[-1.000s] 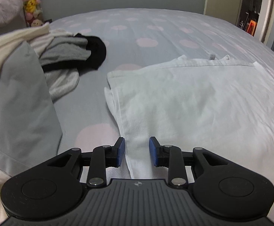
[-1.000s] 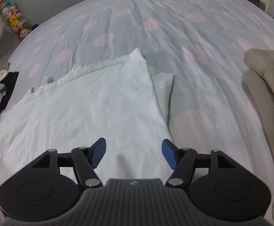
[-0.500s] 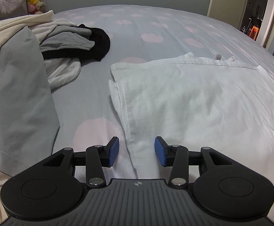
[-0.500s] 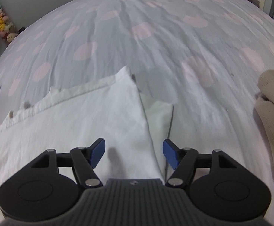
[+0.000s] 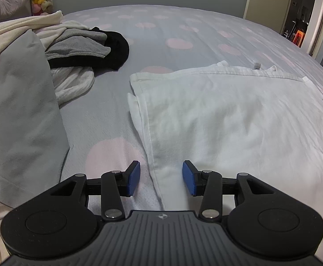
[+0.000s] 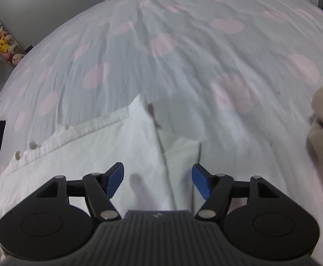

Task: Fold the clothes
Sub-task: 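Move the right gripper to the corner of the folded white cloth, then grasp the white cloth corner with the right gripper and fold it over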

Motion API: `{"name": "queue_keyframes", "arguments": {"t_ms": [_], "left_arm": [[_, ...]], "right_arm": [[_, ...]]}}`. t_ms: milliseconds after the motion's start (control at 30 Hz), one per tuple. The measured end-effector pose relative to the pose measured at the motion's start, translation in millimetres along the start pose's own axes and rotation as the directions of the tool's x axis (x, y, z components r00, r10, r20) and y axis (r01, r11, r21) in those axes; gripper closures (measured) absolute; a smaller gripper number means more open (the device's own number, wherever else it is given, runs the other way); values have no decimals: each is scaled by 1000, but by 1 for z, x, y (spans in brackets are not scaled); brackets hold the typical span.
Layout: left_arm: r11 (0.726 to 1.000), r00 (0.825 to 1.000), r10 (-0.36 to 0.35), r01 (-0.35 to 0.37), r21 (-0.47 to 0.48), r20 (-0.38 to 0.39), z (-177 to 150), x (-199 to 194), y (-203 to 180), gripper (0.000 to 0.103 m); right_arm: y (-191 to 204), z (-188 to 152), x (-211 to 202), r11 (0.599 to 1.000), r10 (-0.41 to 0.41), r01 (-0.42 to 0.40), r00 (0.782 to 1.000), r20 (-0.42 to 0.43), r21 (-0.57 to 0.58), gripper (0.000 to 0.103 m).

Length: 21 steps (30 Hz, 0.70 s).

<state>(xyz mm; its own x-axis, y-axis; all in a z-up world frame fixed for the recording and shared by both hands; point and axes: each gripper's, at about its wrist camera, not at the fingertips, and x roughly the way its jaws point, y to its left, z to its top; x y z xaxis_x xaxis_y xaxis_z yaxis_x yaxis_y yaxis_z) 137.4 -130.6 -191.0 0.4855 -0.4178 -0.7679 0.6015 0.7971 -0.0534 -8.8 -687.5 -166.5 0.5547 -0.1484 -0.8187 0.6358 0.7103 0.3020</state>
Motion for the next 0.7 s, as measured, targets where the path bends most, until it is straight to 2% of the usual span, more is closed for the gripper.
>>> {"name": "queue_keyframes", "arguments": {"t_ms": [200, 300, 700], "left_arm": [[1000, 1000, 9, -9, 9, 5, -1, -1, -2, 63], [1000, 1000, 12, -12, 9, 4, -1, -1, -2, 63], [999, 999, 41, -41, 22, 0, -1, -1, -8, 63]], "right_arm": [[-14, 7, 9, 999, 37, -37, 999, -25, -6, 34], [-18, 4, 19, 997, 69, -70, 997, -46, -15, 48], [-30, -11, 21, 963, 180, -176, 984, 5, -206, 50]]}}
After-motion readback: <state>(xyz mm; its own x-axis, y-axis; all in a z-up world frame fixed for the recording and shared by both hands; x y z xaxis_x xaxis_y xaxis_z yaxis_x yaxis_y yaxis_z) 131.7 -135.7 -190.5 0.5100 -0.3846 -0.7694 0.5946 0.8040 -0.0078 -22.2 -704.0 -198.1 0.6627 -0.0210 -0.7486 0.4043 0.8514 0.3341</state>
